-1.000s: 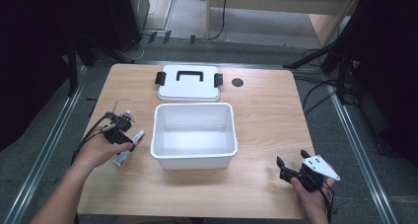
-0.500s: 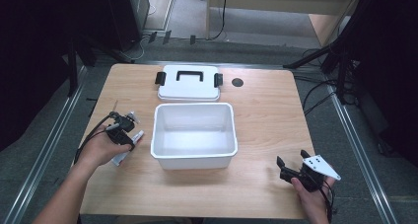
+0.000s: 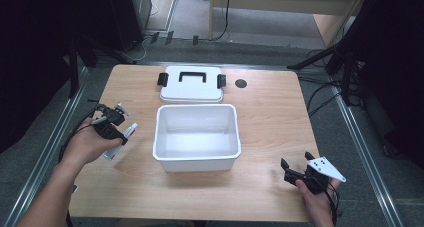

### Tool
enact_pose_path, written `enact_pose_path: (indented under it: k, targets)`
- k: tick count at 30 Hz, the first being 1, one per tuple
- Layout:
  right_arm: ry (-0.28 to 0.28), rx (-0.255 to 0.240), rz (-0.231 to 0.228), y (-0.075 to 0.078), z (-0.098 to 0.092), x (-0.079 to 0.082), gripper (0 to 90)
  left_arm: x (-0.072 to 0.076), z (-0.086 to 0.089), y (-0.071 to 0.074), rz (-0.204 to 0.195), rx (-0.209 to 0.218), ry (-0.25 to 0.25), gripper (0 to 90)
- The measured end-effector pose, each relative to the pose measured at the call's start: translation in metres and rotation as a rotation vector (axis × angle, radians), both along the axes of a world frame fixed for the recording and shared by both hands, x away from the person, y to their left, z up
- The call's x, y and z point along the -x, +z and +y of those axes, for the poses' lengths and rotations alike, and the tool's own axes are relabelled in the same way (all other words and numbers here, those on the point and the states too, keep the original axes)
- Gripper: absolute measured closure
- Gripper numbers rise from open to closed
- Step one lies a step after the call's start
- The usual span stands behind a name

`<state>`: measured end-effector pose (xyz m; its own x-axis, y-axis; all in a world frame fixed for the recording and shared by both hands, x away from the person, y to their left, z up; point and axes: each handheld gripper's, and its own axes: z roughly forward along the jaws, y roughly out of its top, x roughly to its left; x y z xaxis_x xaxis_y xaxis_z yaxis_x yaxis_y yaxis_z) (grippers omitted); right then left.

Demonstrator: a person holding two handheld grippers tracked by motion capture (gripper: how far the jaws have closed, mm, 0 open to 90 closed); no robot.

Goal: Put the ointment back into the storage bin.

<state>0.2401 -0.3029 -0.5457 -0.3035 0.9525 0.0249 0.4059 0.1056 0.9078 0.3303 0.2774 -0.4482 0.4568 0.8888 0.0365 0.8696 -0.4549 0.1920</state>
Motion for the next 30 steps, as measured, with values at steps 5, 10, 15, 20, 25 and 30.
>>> enact_pose_path:
  k: [5,10,15,20,25,30]
  targets:
    - [0.000,-0.001,0.001,0.000,0.000,0.000,9.7,0.001,0.000,0.031,-0.047,0.011,-0.016,70.8]
    - [0.002,-0.001,0.002,0.000,0.000,0.000,9.7,0.001,-0.005,0.056,-0.066,0.004,-0.048,70.8]
    - [0.002,-0.002,0.004,0.000,0.000,0.000,9.7,0.002,-0.015,0.076,-0.080,0.023,-0.096,70.8]
    - [0.001,-0.004,0.008,0.000,0.000,-0.001,9.7,0.002,-0.024,0.088,-0.088,0.028,-0.136,70.8]
    - [0.000,-0.003,0.010,0.000,-0.001,-0.001,9.7,0.000,-0.035,0.102,-0.105,0.062,-0.158,70.9]
    - [-0.001,-0.003,0.012,0.000,-0.001,-0.001,9.8,-0.002,-0.044,0.107,-0.130,0.064,-0.175,70.9]
